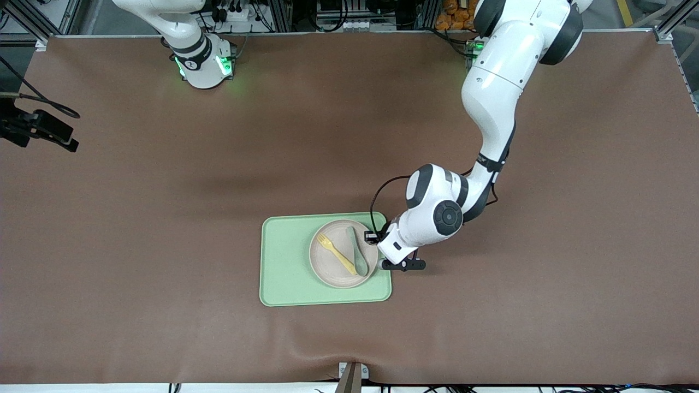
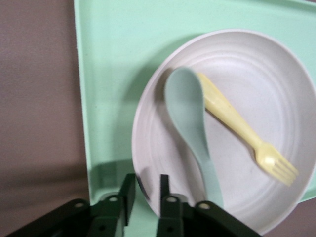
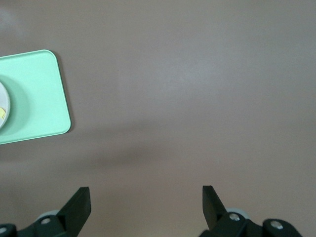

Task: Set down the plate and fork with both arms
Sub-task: 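Open the left gripper and withdraw while the right gripper approaches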

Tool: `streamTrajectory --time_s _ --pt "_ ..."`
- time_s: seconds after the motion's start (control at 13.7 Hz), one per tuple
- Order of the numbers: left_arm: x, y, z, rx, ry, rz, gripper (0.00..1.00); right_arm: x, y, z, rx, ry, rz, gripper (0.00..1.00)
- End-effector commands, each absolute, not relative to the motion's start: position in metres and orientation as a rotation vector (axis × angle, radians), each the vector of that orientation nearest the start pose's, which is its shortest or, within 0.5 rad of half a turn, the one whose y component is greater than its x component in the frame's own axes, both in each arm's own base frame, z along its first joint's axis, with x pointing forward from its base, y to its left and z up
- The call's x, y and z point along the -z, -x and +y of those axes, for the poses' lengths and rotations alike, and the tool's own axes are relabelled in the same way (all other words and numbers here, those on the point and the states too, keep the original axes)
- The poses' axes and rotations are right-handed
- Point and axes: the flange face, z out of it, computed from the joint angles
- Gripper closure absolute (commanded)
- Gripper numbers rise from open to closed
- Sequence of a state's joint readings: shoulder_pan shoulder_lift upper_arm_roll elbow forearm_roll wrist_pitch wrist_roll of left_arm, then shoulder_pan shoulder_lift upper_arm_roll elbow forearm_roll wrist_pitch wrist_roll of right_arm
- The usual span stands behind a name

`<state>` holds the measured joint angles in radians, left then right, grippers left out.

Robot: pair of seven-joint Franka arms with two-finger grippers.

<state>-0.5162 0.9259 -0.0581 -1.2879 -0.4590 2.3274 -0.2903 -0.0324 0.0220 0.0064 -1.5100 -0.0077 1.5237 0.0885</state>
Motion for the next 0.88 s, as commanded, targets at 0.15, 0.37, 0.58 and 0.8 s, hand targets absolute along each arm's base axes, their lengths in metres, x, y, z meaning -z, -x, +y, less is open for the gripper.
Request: streamTrajectory --time_s 0.15,0.37,0.58,0.8 --pt "-0.233 -0.65 -0.411 -0.021 3.572 -0.113 0.0 -0.607 -0.579 -0.011 -0.089 3.134 0.154 0.0" --pt "-0.275 -0.663 -0.397 0.065 3.595 -0.156 0.0 -0.584 -0.59 0.008 -0.147 3.134 0.101 0.0" --pt "-0.325 -0.685 -0.354 0.09 3.595 -0.314 0.0 -0.573 -0.607 0.039 -0.056 3.114 0.041 0.0" --pt "-0.388 -0.697 -0.291 0.077 3.526 -0.332 0.0 -0.555 -0.617 0.072 -0.093 3.047 -0.018 0.0"
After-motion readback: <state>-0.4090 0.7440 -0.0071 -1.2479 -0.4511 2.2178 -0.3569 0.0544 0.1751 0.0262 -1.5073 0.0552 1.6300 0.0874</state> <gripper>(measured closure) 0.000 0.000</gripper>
